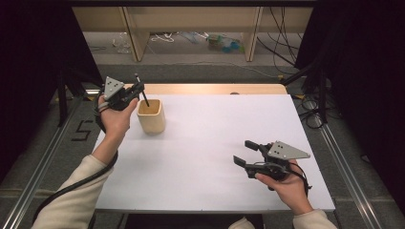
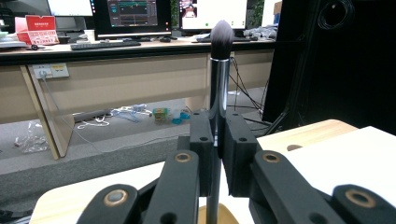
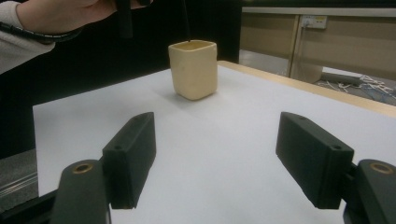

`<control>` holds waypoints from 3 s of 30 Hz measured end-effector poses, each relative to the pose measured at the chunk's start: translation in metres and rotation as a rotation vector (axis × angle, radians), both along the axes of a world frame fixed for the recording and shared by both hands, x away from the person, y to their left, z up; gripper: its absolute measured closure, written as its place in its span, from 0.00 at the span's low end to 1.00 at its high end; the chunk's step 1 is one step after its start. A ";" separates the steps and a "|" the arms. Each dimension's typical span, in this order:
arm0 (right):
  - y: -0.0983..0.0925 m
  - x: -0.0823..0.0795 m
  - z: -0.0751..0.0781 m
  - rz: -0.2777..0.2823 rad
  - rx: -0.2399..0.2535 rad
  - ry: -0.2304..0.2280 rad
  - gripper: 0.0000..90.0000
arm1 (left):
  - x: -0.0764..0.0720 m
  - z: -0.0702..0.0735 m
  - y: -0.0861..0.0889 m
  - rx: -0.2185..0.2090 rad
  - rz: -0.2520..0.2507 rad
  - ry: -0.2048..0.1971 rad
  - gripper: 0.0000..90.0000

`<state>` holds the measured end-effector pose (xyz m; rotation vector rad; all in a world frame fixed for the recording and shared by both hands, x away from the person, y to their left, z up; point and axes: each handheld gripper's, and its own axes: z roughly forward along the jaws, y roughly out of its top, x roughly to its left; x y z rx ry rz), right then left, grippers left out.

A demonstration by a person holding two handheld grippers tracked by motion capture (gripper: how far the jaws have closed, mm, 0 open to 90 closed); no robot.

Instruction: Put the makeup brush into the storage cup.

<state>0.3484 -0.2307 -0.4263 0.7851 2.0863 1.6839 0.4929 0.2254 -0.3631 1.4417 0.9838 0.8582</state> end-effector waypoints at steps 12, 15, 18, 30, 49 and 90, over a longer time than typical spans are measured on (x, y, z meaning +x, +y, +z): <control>0.000 0.000 0.000 -0.001 0.000 0.000 0.33 | 0.002 -0.005 -0.001 0.013 -0.004 0.006 0.93; 0.000 0.000 0.000 -0.002 0.000 0.000 0.33 | 0.003 -0.005 -0.001 0.016 -0.003 0.007 0.93; 0.001 0.000 -0.001 -0.011 0.011 -0.008 0.33 | 0.003 -0.006 -0.001 0.014 -0.002 0.007 0.93; 0.001 0.000 -0.001 -0.016 0.017 -0.010 0.33 | 0.003 -0.010 -0.001 0.016 -0.001 0.011 0.93; 0.000 0.000 0.000 0.004 -0.004 0.006 0.33 | 0.005 -0.015 -0.001 0.022 0.003 0.018 0.93; 0.000 0.000 0.000 0.009 -0.004 0.007 0.33 | 0.011 -0.027 0.000 0.031 0.009 0.043 0.93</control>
